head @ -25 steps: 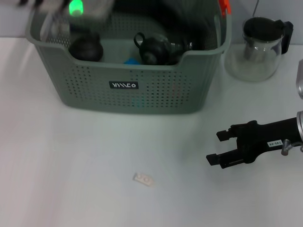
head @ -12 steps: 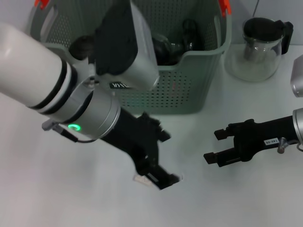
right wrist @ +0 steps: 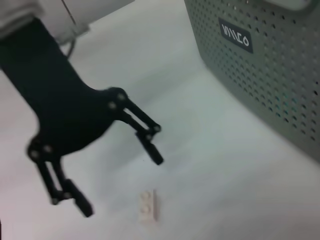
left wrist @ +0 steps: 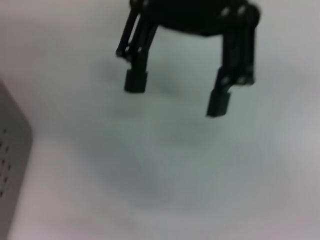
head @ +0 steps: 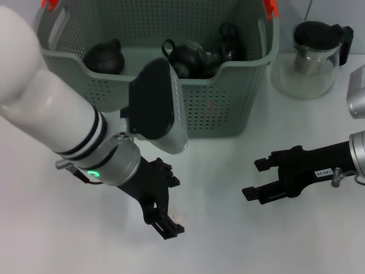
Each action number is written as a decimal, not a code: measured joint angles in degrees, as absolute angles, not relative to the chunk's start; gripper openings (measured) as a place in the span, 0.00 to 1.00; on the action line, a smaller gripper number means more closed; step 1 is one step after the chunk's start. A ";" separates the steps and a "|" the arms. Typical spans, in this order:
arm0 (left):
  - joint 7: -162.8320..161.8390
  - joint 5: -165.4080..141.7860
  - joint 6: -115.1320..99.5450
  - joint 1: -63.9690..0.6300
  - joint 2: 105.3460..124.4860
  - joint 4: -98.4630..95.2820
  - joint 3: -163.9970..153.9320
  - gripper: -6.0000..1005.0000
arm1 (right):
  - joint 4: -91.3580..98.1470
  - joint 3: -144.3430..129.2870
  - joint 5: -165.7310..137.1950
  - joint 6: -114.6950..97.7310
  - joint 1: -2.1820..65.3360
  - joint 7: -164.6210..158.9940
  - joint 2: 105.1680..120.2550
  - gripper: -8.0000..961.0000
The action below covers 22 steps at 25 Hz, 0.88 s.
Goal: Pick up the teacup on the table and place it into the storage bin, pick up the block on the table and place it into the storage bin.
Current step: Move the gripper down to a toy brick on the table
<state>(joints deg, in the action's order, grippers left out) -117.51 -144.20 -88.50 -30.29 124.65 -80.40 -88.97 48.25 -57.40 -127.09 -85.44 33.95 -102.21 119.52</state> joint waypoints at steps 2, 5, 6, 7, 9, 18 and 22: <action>-117.11 -145.51 -86.63 -30.63 124.62 -78.66 -90.05 0.95 | 48.24 -57.40 -127.08 -85.48 33.95 -102.22 119.57 0.96; -116.87 -147.30 -84.19 -31.18 124.59 -76.32 -91.73 0.94 | 48.25 -57.35 -127.08 -85.51 33.93 -102.22 119.62 0.96; -116.84 -147.75 -83.57 -31.28 124.60 -75.77 -92.22 0.94 | 48.25 -57.22 -127.08 -85.53 33.92 -102.22 119.66 0.96; -116.83 -148.09 -82.91 -31.37 124.60 -75.26 -92.80 0.94 | 48.25 -57.22 -127.08 -85.53 33.92 -102.22 119.66 0.96; -116.76 -148.43 -81.96 -31.44 124.61 -74.66 -93.77 0.94 | 48.25 -57.15 -127.08 -85.53 33.92 -102.27 119.66 0.96; -114.73 -148.56 -81.49 -31.47 124.71 -74.81 -95.08 0.81 | 48.25 -57.13 -127.09 -85.49 33.78 -102.58 119.62 0.96; -114.52 -148.73 -81.44 -31.87 124.62 -74.86 -95.10 0.72 | 48.25 -57.12 -127.09 -85.49 33.65 -102.61 119.62 0.96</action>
<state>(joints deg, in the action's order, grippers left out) -114.52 -148.73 -81.44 -31.87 124.62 -74.86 -95.10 48.25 -57.12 -127.09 -85.49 33.65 -102.61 119.62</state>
